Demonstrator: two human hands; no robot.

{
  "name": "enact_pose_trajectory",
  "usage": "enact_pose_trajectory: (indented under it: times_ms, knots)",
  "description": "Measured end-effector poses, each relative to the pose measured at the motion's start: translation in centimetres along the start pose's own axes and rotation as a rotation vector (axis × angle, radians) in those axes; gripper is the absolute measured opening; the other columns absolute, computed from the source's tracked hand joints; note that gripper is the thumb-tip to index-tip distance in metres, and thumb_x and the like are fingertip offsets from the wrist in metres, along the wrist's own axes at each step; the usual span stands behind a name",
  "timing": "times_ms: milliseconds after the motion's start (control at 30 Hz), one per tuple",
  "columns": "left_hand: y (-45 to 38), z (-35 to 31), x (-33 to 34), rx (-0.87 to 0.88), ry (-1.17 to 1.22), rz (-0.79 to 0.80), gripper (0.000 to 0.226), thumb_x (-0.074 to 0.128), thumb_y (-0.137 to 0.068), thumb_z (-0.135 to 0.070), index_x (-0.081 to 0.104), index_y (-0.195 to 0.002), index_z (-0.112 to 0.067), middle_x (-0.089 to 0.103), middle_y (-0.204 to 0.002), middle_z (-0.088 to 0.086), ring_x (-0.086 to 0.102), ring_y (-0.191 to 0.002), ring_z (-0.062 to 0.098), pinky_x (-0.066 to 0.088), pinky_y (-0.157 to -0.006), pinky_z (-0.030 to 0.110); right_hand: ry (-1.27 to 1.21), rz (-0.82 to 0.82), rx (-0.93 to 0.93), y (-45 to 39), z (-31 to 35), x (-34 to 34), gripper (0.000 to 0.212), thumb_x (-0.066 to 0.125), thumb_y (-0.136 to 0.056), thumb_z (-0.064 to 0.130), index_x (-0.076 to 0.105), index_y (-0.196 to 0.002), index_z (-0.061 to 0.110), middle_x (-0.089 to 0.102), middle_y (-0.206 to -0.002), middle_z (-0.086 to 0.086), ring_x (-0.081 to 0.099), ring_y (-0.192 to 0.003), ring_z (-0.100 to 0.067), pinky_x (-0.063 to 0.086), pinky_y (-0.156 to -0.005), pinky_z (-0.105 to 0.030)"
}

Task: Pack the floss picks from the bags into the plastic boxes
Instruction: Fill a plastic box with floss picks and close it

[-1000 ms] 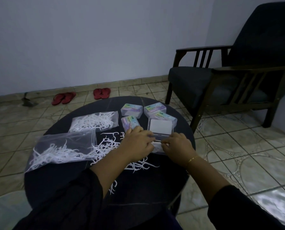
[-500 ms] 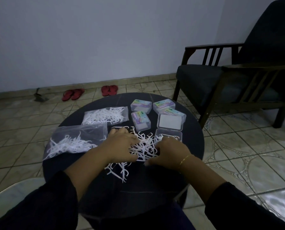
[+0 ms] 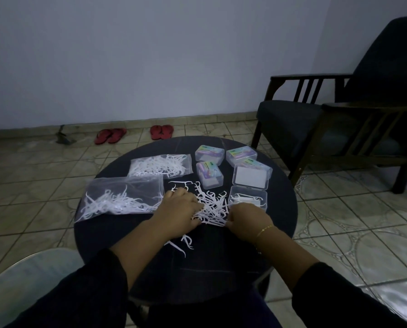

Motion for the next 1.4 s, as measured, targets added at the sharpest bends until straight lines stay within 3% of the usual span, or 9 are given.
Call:
enact_pose_trajectory:
  times_ms: [200,333,400,500,667,1033,1200,1400]
  knots:
    - [-0.2,0.3,-0.1,-0.083,0.146,-0.006,0.061,0.062,-0.085,-0.043,0.035,-0.138,-0.03,0.04,-0.142,-0.009,0.028,-0.13,0.014,0.019,-0.105,0.035,-0.039,0.02,-0.006,0.1,-0.7,-0.6,0.021,0.055,-0.087,0.024,0.064,-0.102,0.014,0.063,-0.115,-0.007,0.059,-0.101,-0.022,0.052,-0.089,-0.037]
    - [-0.8,0.3,0.0,-0.066,0.087,0.071,0.074,0.058,-0.086,-0.047,0.02,-0.149,-0.031,0.035,-0.149,-0.009,0.027,-0.133,0.017,0.02,-0.107,0.04,0.015,-0.074,-0.059,0.4,1.0,-1.0,0.051,0.055,-0.085,0.05,0.059,-0.12,0.013,0.053,-0.126,-0.008,0.049,-0.118,-0.024,0.045,-0.096,-0.038]
    - [-0.9,0.2,0.0,-0.038,0.056,0.096,0.067,0.054,-0.088,-0.047,0.027,-0.147,-0.031,0.037,-0.147,-0.011,0.028,-0.13,0.016,0.021,-0.105,0.04,0.108,-0.047,-0.06,0.2,1.8,-0.4,0.054,0.055,-0.086,0.053,0.058,-0.122,0.013,0.05,-0.128,-0.009,0.044,-0.122,-0.024,0.042,-0.098,-0.039]
    - [-0.9,0.2,0.0,-0.019,0.023,0.105,0.059,0.052,-0.09,-0.049,0.035,-0.144,-0.031,0.04,-0.146,-0.012,0.029,-0.129,0.015,0.021,-0.103,0.039,0.196,-0.106,-0.107,0.0,2.6,-0.1,0.031,0.048,-0.096,0.03,0.063,-0.115,0.01,0.056,-0.122,-0.01,0.049,-0.116,-0.025,0.044,-0.093,-0.037]
    - [-0.8,0.7,0.4,-0.025,0.006,0.123,0.061,0.05,-0.09,-0.051,0.033,-0.145,-0.03,0.036,-0.148,-0.009,0.025,-0.132,0.016,0.02,-0.104,0.039,0.204,-0.16,-0.101,0.1,2.0,-0.3,0.027,0.043,-0.095,0.015,0.065,-0.109,0.008,0.061,-0.115,-0.011,0.055,-0.109,-0.026,0.048,-0.09,-0.037]
    - [-1.4,0.7,0.5,-0.014,0.011,0.066,0.046,0.051,-0.089,-0.051,0.055,-0.13,-0.03,0.045,-0.139,-0.012,0.031,-0.124,0.013,0.023,-0.099,0.038,-0.163,-0.006,-0.124,0.3,-0.4,-3.8,0.025,0.051,-0.095,0.028,0.069,-0.087,0.012,0.068,-0.085,-0.007,0.064,-0.081,-0.022,0.055,-0.079,-0.036]
    - [-1.9,0.2,0.1,-0.015,0.003,0.018,0.036,0.046,-0.093,-0.047,0.062,-0.122,-0.031,0.052,-0.13,-0.016,0.035,-0.119,0.011,0.023,-0.094,0.034,-0.344,-0.053,-0.095,-0.1,-2.0,-5.6,0.022,0.053,-0.095,0.024,0.063,-0.078,0.014,0.058,-0.071,-0.002,0.05,-0.063,-0.011,0.045,-0.062,-0.022]
    - [-2.1,0.0,0.0,-0.037,-0.002,-0.038,0.032,0.042,-0.096,-0.042,0.068,-0.11,-0.028,0.061,-0.118,-0.014,0.042,-0.11,0.011,0.022,-0.085,0.031,-0.469,-0.141,-0.016,-0.8,-4.4,-5.7,0.027,0.053,-0.095,0.02,0.064,-0.08,0.001,0.054,-0.067,-0.005,0.046,-0.063,-0.014,0.037,-0.058,-0.024]
Point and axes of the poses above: each hand's wrist, its own y-axis away from the middle knuckle, its own x-axis out of the palm, z = x × y, the point moved 4 cm from there along -y, towards the middle knuckle
